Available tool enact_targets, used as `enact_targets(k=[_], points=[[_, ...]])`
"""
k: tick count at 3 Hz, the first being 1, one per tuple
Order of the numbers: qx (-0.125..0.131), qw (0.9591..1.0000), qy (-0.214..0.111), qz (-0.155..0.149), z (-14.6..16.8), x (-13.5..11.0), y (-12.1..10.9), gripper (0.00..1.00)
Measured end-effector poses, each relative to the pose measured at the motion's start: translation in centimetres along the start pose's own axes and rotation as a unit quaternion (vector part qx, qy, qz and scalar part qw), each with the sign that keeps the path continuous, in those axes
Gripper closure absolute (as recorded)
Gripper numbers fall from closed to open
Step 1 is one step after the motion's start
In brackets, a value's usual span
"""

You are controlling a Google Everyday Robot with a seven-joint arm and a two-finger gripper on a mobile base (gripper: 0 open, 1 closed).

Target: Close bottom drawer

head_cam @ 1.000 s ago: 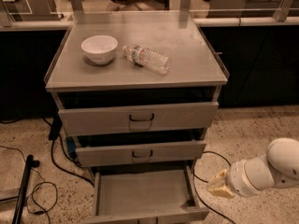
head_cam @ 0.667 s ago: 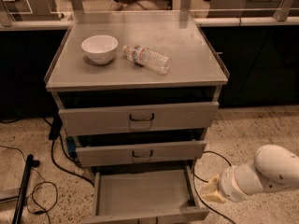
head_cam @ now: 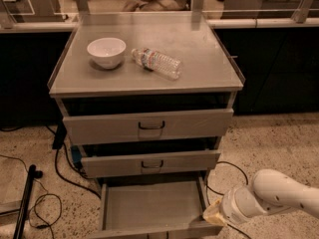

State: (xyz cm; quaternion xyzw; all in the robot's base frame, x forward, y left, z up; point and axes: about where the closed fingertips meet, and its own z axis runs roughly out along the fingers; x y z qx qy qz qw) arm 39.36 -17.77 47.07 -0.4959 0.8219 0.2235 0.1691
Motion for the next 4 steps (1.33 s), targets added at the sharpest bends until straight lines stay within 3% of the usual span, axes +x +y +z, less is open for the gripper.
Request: enact_targets(k=[1, 2, 3, 4], points=[[-0.003, 0.9999, -0.006, 0.015, 3.5, 1.6, -0.8, 1.00], [0.001, 0.9995, -0.002, 0.032, 8.9, 5.5, -2.9, 1.00], [0.000, 0.9996, 0.001, 0.030, 9.7, 5.5, -2.2, 1.00], [-0.006, 0.9989, 0.001, 0.047, 11.6, 6.4, -2.7, 1.00]])
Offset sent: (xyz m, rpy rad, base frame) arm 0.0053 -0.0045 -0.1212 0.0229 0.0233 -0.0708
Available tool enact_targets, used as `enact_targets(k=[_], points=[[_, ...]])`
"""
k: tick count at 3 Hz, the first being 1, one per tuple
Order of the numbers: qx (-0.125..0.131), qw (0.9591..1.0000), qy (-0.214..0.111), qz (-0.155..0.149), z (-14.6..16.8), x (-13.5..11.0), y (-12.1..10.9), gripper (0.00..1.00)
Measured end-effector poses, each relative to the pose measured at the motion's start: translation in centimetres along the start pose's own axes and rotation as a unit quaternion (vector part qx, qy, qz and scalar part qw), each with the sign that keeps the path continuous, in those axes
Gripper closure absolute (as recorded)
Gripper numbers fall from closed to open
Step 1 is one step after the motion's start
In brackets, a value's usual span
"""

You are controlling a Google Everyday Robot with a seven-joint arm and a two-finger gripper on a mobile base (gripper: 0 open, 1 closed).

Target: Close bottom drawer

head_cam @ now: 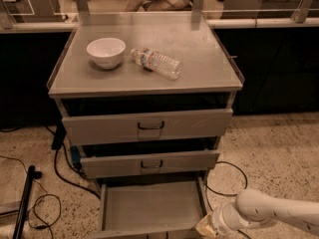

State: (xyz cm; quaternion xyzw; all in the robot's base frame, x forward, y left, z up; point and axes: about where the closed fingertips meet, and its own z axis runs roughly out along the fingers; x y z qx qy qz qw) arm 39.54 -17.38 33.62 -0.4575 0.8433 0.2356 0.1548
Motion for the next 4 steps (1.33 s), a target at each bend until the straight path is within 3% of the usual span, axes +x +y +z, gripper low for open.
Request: enact_targets(k=[4], points=[[-0.024, 0.9974, -0.012, 0.067, 10.6, 5.2, -3.3, 1.00]])
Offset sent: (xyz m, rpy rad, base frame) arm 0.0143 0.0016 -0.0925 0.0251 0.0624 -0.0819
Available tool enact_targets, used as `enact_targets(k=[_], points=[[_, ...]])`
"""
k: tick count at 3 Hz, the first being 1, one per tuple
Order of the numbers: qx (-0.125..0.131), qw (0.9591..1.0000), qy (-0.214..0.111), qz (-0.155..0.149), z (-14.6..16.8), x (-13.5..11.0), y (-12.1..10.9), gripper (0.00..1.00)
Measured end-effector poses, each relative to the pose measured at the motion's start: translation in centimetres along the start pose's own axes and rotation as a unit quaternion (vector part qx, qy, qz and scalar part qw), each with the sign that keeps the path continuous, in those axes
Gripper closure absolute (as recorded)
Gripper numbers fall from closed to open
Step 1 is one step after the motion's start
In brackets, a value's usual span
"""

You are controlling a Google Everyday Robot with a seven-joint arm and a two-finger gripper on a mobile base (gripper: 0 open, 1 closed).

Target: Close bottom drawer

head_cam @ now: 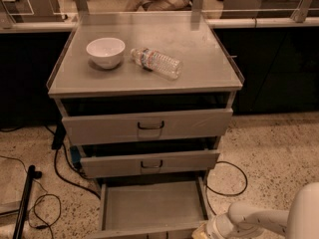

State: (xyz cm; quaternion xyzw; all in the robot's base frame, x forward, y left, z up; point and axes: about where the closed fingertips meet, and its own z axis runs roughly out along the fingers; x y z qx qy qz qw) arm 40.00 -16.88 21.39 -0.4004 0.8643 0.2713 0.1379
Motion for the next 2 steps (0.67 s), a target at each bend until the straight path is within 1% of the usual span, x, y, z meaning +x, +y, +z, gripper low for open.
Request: enact_targets(k=[1, 2], points=[[-0.008, 0.9999, 0.005, 0.013, 1.99, 1.12, -0.46, 1.00], [-0.008, 0.9999, 0.005, 0.014, 2.13, 1.19, -0.46, 0.74]])
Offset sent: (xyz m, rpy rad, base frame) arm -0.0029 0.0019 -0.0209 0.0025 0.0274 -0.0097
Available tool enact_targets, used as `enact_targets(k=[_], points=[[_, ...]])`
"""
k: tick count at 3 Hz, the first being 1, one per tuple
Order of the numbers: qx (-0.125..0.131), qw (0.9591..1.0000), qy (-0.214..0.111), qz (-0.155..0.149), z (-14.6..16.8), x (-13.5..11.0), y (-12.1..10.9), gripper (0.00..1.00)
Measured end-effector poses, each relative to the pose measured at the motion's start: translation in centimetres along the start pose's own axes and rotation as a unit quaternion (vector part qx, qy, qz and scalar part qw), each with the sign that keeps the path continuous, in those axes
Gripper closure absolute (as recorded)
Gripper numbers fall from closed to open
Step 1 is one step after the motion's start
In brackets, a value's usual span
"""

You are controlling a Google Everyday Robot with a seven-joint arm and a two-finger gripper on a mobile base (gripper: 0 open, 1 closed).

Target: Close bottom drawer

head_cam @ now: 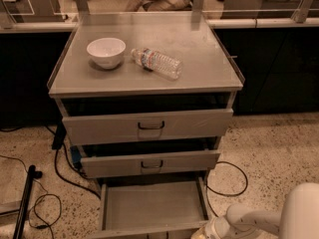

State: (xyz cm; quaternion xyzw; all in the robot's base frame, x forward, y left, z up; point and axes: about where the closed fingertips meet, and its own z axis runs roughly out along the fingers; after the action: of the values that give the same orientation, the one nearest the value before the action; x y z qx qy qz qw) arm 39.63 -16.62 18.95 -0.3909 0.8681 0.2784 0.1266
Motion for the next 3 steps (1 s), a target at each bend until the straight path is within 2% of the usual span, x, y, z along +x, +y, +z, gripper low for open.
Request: enact_targets(k=[2, 3], points=[[0.000, 1.0000, 0.000, 0.000, 0.0, 0.0, 0.0, 0.27], [-0.012, 0.9997, -0.005, -0.021, 0.6, -1.2, -0.3, 0.04]])
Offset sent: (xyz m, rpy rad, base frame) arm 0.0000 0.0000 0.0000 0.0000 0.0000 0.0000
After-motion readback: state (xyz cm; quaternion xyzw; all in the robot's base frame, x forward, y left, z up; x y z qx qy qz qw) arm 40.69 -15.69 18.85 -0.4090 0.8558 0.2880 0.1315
